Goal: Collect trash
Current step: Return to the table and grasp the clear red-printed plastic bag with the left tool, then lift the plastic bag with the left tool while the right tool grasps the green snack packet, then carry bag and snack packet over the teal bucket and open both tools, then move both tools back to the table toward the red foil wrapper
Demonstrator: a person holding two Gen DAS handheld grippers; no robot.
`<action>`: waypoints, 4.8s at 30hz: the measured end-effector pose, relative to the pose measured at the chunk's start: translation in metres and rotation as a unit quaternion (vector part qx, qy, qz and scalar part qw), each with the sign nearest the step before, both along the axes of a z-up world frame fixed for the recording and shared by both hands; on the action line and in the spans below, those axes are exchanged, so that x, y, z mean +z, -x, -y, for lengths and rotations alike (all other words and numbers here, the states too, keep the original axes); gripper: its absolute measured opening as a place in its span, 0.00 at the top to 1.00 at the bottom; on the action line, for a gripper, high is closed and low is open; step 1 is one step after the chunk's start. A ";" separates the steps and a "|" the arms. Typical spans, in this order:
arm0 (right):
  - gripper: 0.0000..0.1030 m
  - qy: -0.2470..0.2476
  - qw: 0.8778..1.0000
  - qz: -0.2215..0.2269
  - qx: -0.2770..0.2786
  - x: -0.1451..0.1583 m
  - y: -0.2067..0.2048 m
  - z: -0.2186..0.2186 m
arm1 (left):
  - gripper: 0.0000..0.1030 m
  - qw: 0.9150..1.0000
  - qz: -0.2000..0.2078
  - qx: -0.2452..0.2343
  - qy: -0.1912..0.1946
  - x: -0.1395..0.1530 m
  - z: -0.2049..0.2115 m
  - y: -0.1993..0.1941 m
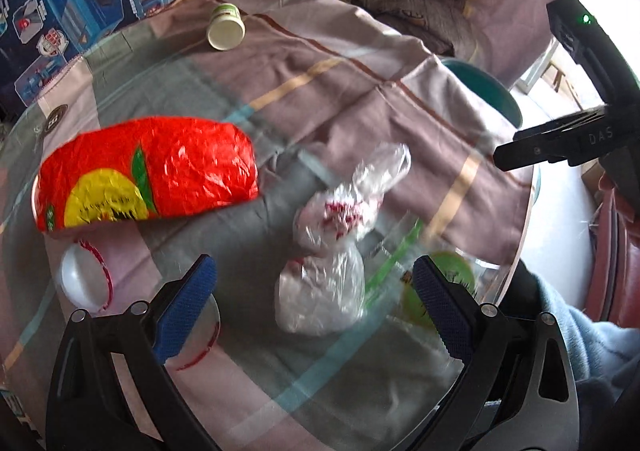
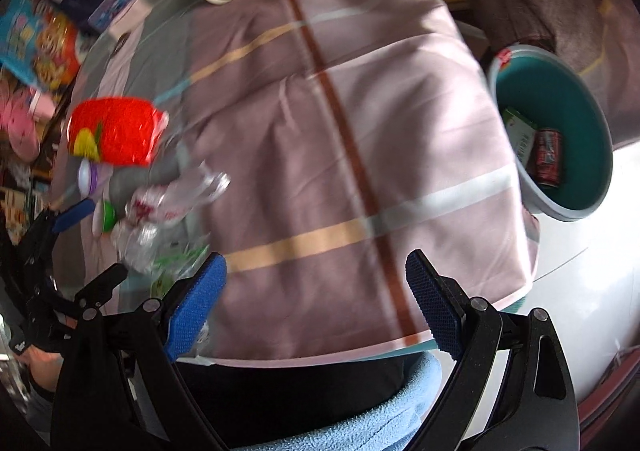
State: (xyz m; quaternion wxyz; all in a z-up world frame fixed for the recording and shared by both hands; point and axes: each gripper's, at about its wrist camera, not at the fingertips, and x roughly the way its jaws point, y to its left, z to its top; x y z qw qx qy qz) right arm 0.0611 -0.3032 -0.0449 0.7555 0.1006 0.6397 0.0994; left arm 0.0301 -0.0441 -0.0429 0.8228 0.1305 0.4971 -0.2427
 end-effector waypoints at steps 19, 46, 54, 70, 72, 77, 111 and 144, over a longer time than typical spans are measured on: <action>0.15 -0.006 0.999 -0.036 0.038 -0.011 0.024 -0.046 | 0.70 0.998 -0.004 0.054 0.043 -0.009 -0.027 -0.021; 0.63 -0.008 0.996 0.036 0.075 0.001 0.010 -0.087 | 0.70 0.992 0.011 0.086 0.095 0.029 -0.044 -0.029; 0.63 -0.019 0.997 0.070 -0.011 0.024 -0.009 -0.009 | 0.70 0.994 0.010 0.052 0.097 0.036 0.000 -0.042; 0.63 -0.022 0.975 0.124 -0.182 0.030 -0.029 0.164 | 0.70 0.996 -0.002 -0.050 0.080 0.035 0.149 -0.081; 0.63 -0.020 0.970 0.127 -0.205 0.029 -0.028 0.186 | 0.70 0.995 -0.011 -0.065 0.081 0.031 0.176 -0.088; 0.63 -0.016 0.960 0.122 -0.252 0.018 -0.028 0.241 | 0.70 0.992 -0.028 -0.100 0.072 0.017 0.237 -0.100; 0.54 0.001 0.954 0.063 -0.292 -0.035 -0.053 0.323 | 0.10 0.984 -0.084 -0.148 0.053 -0.043 0.373 -0.143; 0.14 0.005 0.979 0.044 -0.201 0.010 -0.070 0.186 | 0.05 0.994 -0.032 -0.039 0.100 0.012 0.196 -0.121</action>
